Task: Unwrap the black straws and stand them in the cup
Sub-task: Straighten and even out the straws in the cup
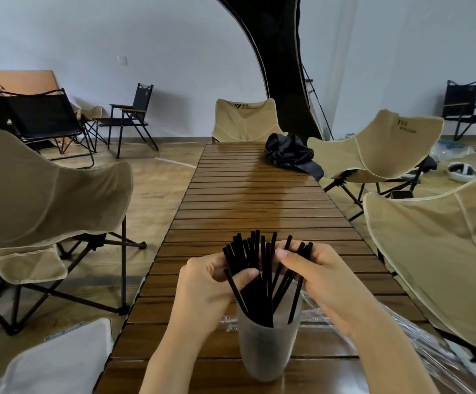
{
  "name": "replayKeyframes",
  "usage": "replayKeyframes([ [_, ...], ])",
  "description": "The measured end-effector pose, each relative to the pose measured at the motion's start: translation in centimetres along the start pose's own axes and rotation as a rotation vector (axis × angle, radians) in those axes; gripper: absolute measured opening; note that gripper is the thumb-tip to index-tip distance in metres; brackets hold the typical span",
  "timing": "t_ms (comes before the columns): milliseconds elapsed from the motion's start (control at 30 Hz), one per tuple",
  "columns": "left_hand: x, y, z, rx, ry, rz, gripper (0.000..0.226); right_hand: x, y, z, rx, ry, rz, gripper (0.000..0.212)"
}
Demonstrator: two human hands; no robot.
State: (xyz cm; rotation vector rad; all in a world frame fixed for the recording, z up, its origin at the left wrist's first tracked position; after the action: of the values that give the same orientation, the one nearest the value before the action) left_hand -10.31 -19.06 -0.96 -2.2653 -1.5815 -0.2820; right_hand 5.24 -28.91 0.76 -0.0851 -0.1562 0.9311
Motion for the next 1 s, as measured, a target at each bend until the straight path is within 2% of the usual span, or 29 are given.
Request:
replayKeyframes([
  [200, 0.1, 0.1, 0.0, 0.022, 0.026, -0.017, 0.023, -0.2, 0.0, 0.5, 0.017, -0.063, 0.054, 0.033],
  [267, 0.1, 0.2, 0.0, 0.028, 0.024, -0.03, 0.025, -0.1, 0.1, 0.6, -0.013, -0.095, 0.068, 0.029],
  [467, -0.2, 0.7, -0.4, 0.054, 0.031, -0.014, 0.019, 0.1, 1.2, 0.4, -0.088, -0.065, -0.121, 0.017],
  [600, -0.1, -1.1, -0.8, 0.137, 0.014, 0.172, 0.027, 0.2, 1.3, 0.3, -0.101, -0.067, -0.147, 0.01],
  [800, -0.7, -3.9, -0.7, 0.154, -0.042, 0.475, 0.058, 0.2, 0.9, 0.3, -0.125, -0.068, -0.15, 0.015],
  [867, -0.9, -3.3, -0.9, 0.174, -0.064, 0.444, 0.064, 0.2, 0.9, 0.3, -0.111, -0.058, -0.139, 0.018],
  [900, -1.0, -2.9, -1.0, 0.186, -0.043, 0.381, 0.06, 0.1, 0.9, 0.4, -0.1, -0.047, -0.126, 0.02],
  [1000, -1.0, -1.5, -1.4, 0.179, 0.049, 0.153, 0.031, 0.0, 0.8, 0.4, -0.051, -0.022, -0.068, 0.027],
])
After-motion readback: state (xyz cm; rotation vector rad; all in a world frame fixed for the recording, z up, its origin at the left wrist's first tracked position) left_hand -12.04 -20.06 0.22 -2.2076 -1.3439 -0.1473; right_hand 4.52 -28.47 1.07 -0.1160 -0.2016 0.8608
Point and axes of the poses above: each hand's wrist, its own x-axis towards the middle knuckle, its own y-axis out of the palm, z = x × y, the point moved 1 cm from there along x, towards the middle knuckle, and after that the axes turned 15 degrees about -z, right-handed, at the moved point
